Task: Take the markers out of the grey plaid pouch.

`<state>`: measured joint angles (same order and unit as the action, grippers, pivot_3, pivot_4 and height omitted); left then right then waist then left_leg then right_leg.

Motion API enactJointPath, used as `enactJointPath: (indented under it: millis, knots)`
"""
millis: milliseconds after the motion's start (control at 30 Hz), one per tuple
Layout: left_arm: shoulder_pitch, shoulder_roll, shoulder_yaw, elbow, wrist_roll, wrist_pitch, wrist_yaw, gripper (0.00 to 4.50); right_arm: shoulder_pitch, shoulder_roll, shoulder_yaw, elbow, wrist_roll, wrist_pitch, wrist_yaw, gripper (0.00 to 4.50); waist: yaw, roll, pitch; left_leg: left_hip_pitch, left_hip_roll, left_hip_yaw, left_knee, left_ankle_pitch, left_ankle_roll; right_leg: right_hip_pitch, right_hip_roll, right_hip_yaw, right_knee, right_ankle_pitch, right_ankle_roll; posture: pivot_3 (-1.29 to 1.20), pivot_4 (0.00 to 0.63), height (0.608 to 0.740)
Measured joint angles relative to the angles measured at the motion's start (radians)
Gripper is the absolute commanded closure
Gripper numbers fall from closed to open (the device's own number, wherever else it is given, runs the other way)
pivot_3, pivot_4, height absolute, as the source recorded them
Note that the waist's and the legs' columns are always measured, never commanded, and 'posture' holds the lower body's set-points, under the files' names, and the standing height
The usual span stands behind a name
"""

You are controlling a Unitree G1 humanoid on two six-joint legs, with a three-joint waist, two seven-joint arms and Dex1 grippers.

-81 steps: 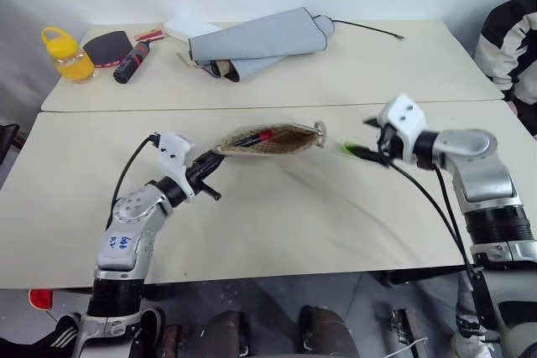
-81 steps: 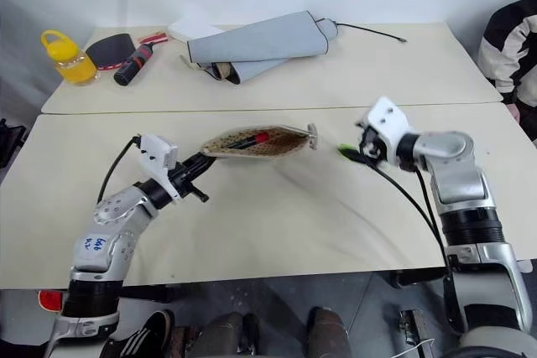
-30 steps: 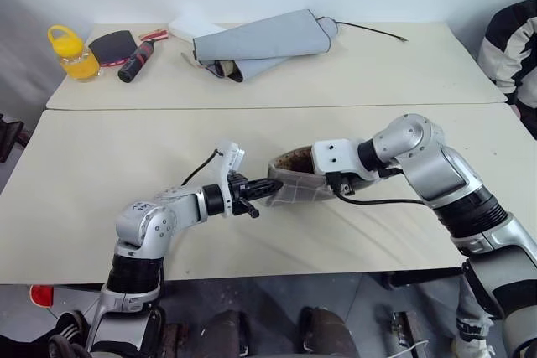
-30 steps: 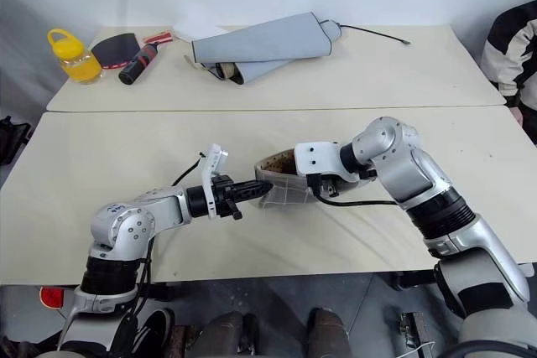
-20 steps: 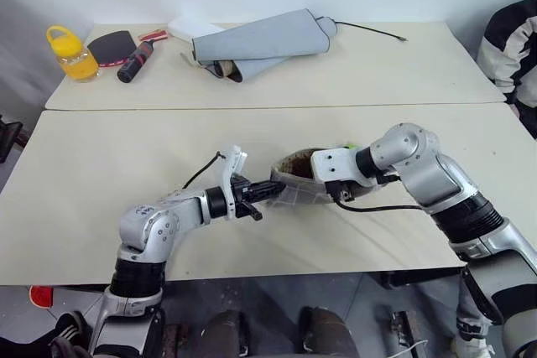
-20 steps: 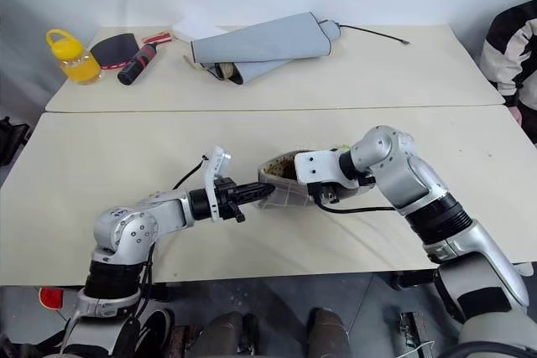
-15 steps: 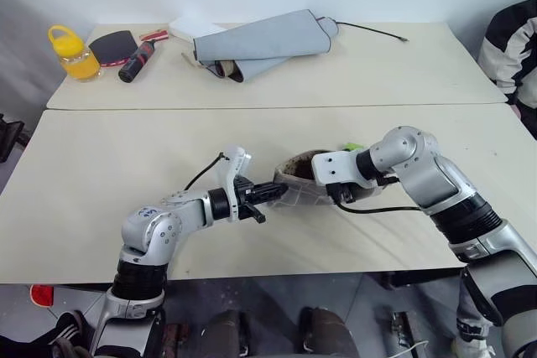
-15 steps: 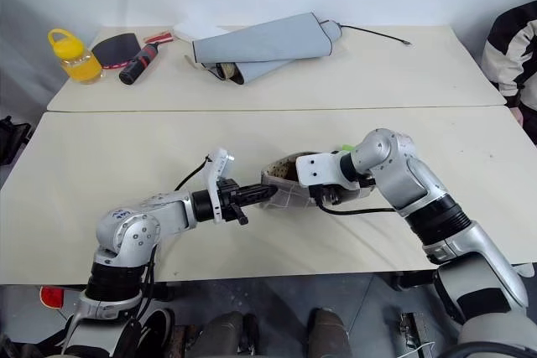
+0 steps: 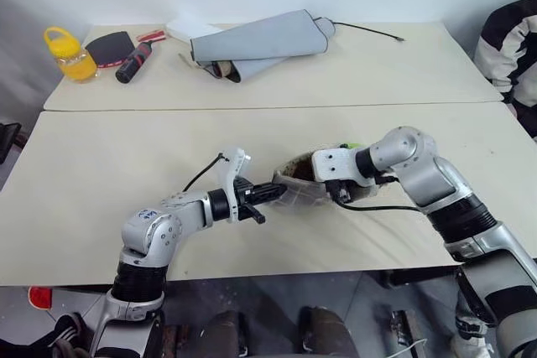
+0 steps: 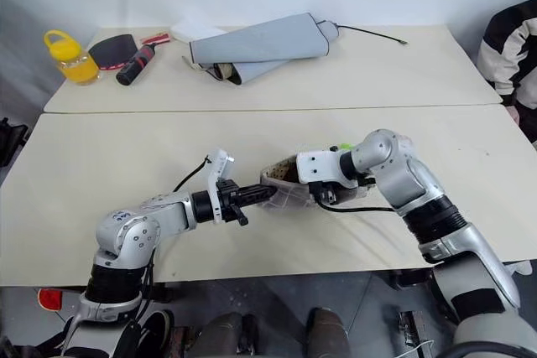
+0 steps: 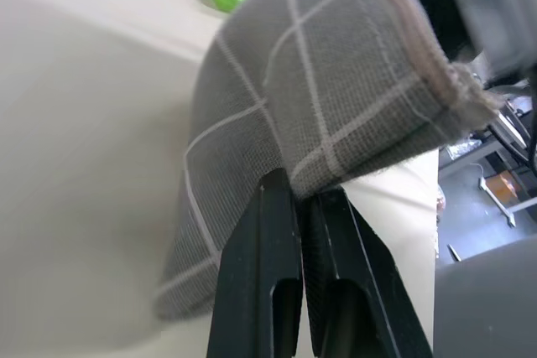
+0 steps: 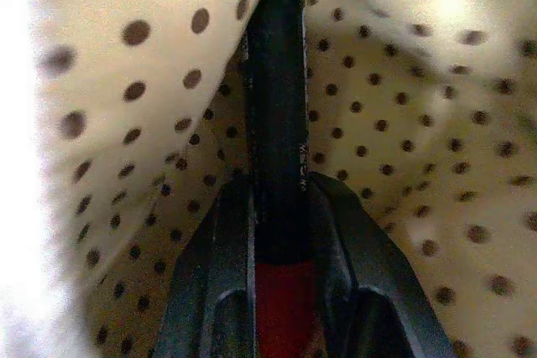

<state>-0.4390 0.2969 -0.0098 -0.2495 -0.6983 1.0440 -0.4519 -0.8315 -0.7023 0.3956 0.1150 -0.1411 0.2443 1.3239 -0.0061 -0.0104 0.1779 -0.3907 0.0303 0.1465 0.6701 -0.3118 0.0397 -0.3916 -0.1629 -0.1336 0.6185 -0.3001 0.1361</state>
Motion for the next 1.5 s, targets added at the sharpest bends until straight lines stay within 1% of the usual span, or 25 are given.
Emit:
enactJointPath:
  millis: [267,367,433,567,733,800,900,1000,1067,1133,1167,1233,1300,1400,1467,1500]
  knots:
    - [-0.006,0.000,-0.006,-0.011,0.010,-0.030,-0.003,4.50,0.068,-0.069,-0.104,-0.106,0.123,0.153,0.024,3.98,0.004,0.000,0.000,0.000,0.000,0.000,-0.002,0.000,0.000,0.000,0.000,-0.001,-0.002,0.000,0.000,0.00,0.150,0.740]
    - [-0.015,-0.012,0.009,-0.001,0.015,-0.048,0.004,4.50,0.085,-0.070,-0.145,-0.143,0.176,0.220,0.021,3.98,0.005,0.000,0.000,0.000,0.000,0.000,-0.001,0.000,0.000,0.000,0.000,-0.001,-0.002,0.000,0.000,0.00,0.150,0.740]
    - [-0.024,-0.014,0.025,0.029,0.020,-0.052,0.015,4.50,0.079,-0.039,-0.184,-0.171,0.227,0.240,0.006,3.98,0.001,0.000,0.000,0.000,0.000,0.000,-0.002,0.000,0.000,0.000,0.000,-0.001,-0.002,0.000,0.000,0.00,0.150,0.740]
    - [-0.025,-0.010,0.032,0.036,0.024,-0.052,0.020,4.50,0.040,0.015,-0.206,-0.212,0.291,0.254,-0.039,3.98,0.002,0.000,0.000,0.000,0.000,0.000,-0.002,0.000,0.000,-0.001,0.000,-0.001,0.000,0.000,0.000,0.00,0.150,0.740]
    - [-0.037,0.041,0.063,0.059,0.044,-0.092,0.014,4.50,0.021,0.025,-0.212,-0.232,0.337,0.269,-0.081,3.98,0.006,0.000,0.000,-0.001,-0.001,0.000,-0.002,0.000,0.000,-0.001,0.000,-0.001,-0.001,0.000,0.000,0.00,0.150,0.740]
    - [-0.065,0.067,0.092,0.104,0.073,-0.128,0.024,4.50,0.017,0.029,-0.219,-0.230,0.351,0.257,-0.096,3.98,0.004,0.000,0.000,-0.001,-0.001,0.000,-0.002,0.000,0.000,-0.001,0.000,-0.001,-0.001,0.000,0.000,0.00,0.150,0.740]
    - [-0.119,0.122,0.166,0.154,0.110,-0.195,0.039,4.50,-0.032,0.040,-0.245,-0.224,0.367,0.253,-0.120,3.98,0.000,0.000,0.000,-0.001,0.000,0.001,-0.003,0.000,0.000,-0.002,0.000,-0.001,-0.001,0.000,0.000,0.00,0.150,0.740]
    - [-0.147,0.180,0.213,0.194,0.150,-0.283,0.038,4.50,-0.060,-0.006,-0.248,-0.227,0.361,0.264,-0.124,3.98,0.001,0.000,0.000,0.000,0.000,0.000,-0.004,0.000,-0.001,-0.002,0.000,-0.002,0.000,0.000,0.000,0.00,0.150,0.740]
    - [-0.138,0.228,0.225,0.223,0.209,-0.362,0.034,4.50,-0.022,-0.076,-0.232,-0.205,0.315,0.237,-0.114,3.98,0.007,0.000,0.000,-0.001,-0.001,0.000,-0.005,-0.001,0.000,-0.002,0.000,-0.003,-0.001,0.000,0.000,0.00,0.150,0.740]
    - [-0.109,0.256,0.221,0.229,0.274,-0.449,0.029,4.50,0.034,-0.112,-0.201,-0.156,0.264,0.184,-0.115,3.98,0.007,-0.001,0.000,-0.001,-0.002,0.000,-0.006,-0.002,0.000,-0.002,0.000,-0.003,-0.003,0.000,0.001,0.00,0.150,0.740]
    - [-0.091,0.267,0.198,0.229,0.316,-0.506,0.023,4.50,0.062,-0.112,-0.193,-0.130,0.241,0.158,-0.121,3.98,0.007,-0.001,0.000,-0.001,-0.002,0.001,-0.006,-0.002,0.001,-0.001,0.000,-0.003,-0.005,0.001,0.001,0.00,0.150,0.740]
    - [-0.042,0.280,0.109,0.233,0.462,-0.650,0.049,4.50,0.125,-0.112,-0.152,-0.038,0.167,0.054,-0.170,3.98,0.006,-0.001,0.000,-0.001,-0.002,0.002,-0.006,-0.002,0.001,0.000,0.000,-0.003,-0.007,0.001,0.002,0.00,0.150,0.740]
    - [0.010,0.257,0.049,0.265,0.555,-0.743,0.084,4.50,0.182,-0.112,-0.124,0.061,0.096,-0.046,-0.227,3.98,0.005,0.000,0.000,-0.001,-0.001,0.003,-0.006,-0.002,0.001,-0.001,0.000,-0.002,-0.007,0.001,0.002,0.00,0.150,0.740]
    - [0.076,0.177,0.006,0.295,0.590,-0.800,0.093,4.50,0.209,-0.063,-0.165,0.124,0.101,-0.107,-0.298,3.98,0.002,-0.002,0.001,-0.001,0.001,0.003,-0.003,-0.001,0.000,0.000,0.002,-0.002,-0.006,0.001,0.002,0.00,0.150,0.740]
    - [0.081,0.169,-0.013,0.295,0.606,-0.826,0.089,4.50,0.210,-0.049,-0.168,0.151,0.096,-0.151,-0.332,3.98,0.000,-0.002,0.001,0.000,0.001,0.004,-0.003,0.000,0.000,0.000,0.002,-0.001,-0.006,0.001,0.000,0.00,0.150,0.740]
    - [0.081,0.169,-0.010,0.295,0.613,-0.841,0.086,4.25,0.215,-0.040,-0.172,0.167,0.090,-0.180,-0.352,3.98,-0.002,-0.002,0.001,0.000,0.001,0.004,-0.003,0.001,0.000,0.000,0.002,-0.001,-0.006,0.001,0.000,0.00,0.150,0.740]
